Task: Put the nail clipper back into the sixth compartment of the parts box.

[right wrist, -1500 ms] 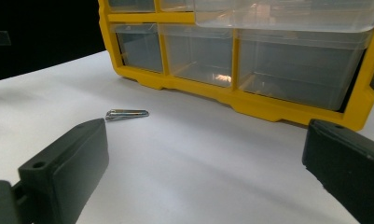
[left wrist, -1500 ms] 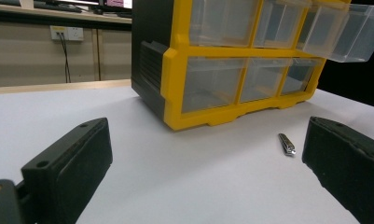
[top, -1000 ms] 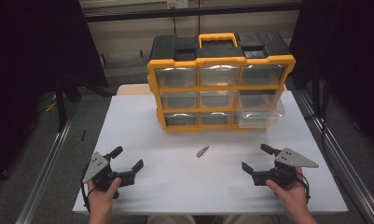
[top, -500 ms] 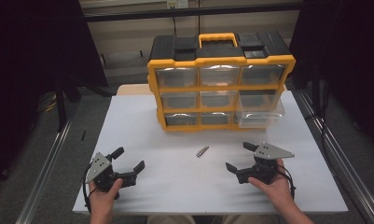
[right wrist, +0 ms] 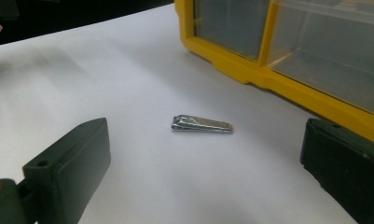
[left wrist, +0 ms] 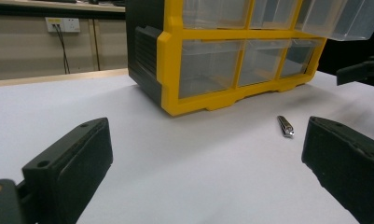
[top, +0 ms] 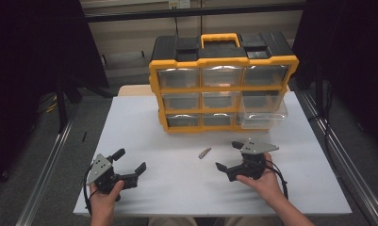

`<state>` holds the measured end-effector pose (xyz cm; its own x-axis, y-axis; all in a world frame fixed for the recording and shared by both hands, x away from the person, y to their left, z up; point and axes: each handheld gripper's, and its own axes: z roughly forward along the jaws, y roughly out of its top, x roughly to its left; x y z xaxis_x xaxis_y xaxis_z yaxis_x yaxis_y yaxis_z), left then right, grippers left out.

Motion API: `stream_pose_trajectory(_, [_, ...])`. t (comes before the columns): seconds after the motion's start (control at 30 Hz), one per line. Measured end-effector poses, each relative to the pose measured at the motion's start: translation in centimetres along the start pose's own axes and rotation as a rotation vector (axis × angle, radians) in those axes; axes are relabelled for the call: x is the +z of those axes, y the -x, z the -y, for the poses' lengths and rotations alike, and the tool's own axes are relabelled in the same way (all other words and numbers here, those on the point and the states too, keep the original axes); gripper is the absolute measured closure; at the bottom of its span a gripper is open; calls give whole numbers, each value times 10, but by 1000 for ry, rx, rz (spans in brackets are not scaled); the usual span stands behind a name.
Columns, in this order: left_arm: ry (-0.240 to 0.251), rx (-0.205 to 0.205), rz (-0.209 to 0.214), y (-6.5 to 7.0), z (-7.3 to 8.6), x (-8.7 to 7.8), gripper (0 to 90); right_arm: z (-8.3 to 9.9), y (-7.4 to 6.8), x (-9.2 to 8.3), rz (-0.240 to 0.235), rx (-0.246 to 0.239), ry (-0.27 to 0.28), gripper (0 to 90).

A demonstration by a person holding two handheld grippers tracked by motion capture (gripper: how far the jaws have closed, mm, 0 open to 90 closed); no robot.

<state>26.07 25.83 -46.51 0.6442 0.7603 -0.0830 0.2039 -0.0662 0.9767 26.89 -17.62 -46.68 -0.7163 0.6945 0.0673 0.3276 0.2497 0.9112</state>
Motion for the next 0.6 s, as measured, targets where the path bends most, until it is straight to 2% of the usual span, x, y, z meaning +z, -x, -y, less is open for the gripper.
stream_pose_trajectory(0.07, [-1,1,-5,0,0,0,19,-3,-2,10,-9,2,-14,17])
stream_pose_trajectory(0.1, [19,-29,0,2,0,1,19,-3,-2,10,-9,2,-14,17])
stream_pose_trajectory(0.13, [1,-3,0,0,0,0,19,-4,-3,13,-12,7,-12,21])
stream_pose_trajectory(0.33, [8,-17,0,0,0,0,18,-6,-4,28,-16,10,-47,27])
stream_pose_trajectory(0.6, [-1,-12,-9,0,0,0,19,-9,-3,44,-23,3,-94,39])
